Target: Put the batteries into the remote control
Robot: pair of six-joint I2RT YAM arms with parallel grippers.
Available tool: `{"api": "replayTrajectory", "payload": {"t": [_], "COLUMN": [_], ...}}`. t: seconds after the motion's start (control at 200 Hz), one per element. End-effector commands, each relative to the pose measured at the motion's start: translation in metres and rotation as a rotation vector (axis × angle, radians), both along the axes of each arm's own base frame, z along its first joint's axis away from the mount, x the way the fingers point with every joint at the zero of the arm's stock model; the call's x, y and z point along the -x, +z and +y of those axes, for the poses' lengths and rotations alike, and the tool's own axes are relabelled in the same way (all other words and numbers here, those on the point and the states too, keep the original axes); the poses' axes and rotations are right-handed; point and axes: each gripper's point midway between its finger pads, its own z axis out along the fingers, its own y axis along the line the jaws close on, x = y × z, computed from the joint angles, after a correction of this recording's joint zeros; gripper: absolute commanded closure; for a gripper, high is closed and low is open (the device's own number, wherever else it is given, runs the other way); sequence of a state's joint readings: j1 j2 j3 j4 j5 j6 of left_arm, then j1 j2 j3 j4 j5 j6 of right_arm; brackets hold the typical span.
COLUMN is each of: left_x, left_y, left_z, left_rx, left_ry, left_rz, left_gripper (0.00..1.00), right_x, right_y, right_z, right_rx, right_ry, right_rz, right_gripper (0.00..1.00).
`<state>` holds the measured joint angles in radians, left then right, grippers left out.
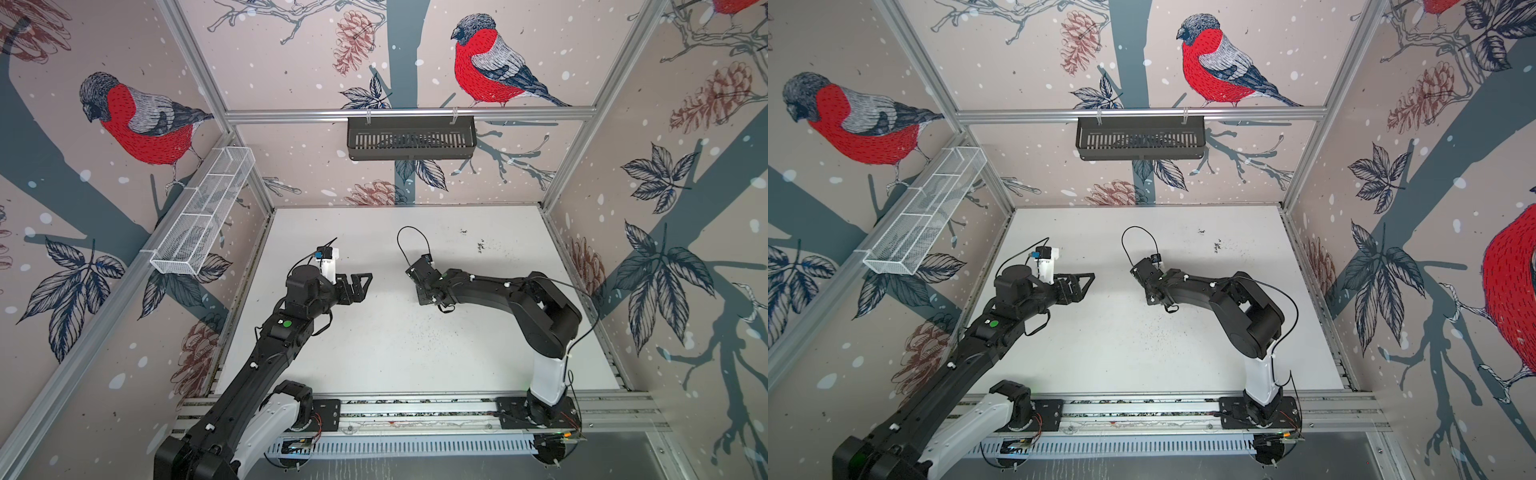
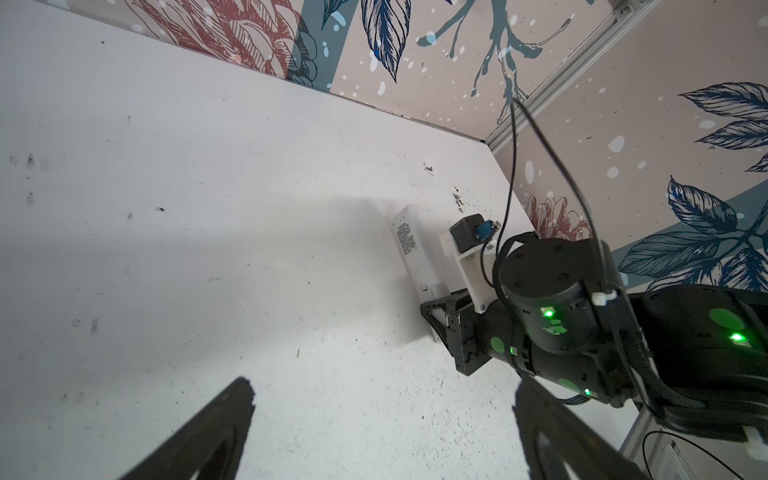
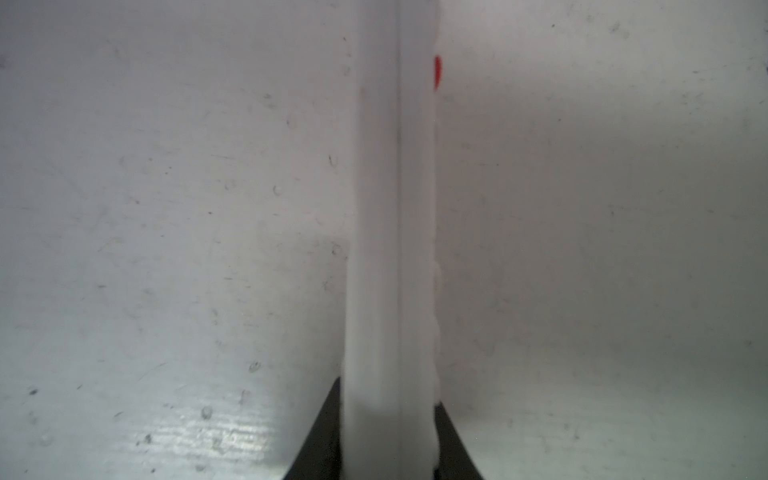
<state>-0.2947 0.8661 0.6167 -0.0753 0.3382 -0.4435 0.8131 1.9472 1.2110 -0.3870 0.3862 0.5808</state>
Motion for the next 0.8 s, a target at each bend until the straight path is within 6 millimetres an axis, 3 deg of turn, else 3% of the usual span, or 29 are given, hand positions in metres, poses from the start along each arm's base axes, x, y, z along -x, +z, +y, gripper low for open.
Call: {"api": "replayTrajectory", "payload": {"t": [0.0, 0.52, 0.685, 0.795], "left_x": [-0.001, -0.002, -0.006, -0.010], "left_y": [0.007, 0.010, 0.011, 0.011], "left_z": [0.001, -0.001, -0.010, -0.018], "left_rx": [-0.011, 0.004, 0.015, -0.005], "left_ry": [0.001, -0.006, -0.053, -0.101], "left_rz": [-0.037, -0.038, -0.018, -0.005], "left_gripper": [0.02, 0.02, 0.02, 0.03], "right_x": [0.005, 0.001, 0.004, 0.004], "right_y": [-0.007, 0.016, 0.042, 0.064], "right_z": [-0.010, 0.020, 0.026, 0.016], "right_rx": [0.084, 0.029, -0.083, -0.190], "right_ry": [-0.026, 0.042, 0.088, 0.125], "right_rz": [0.021, -0.018, -0.040, -0.071], "right_gripper": [0.65, 0.33, 0.24, 0.17]}}
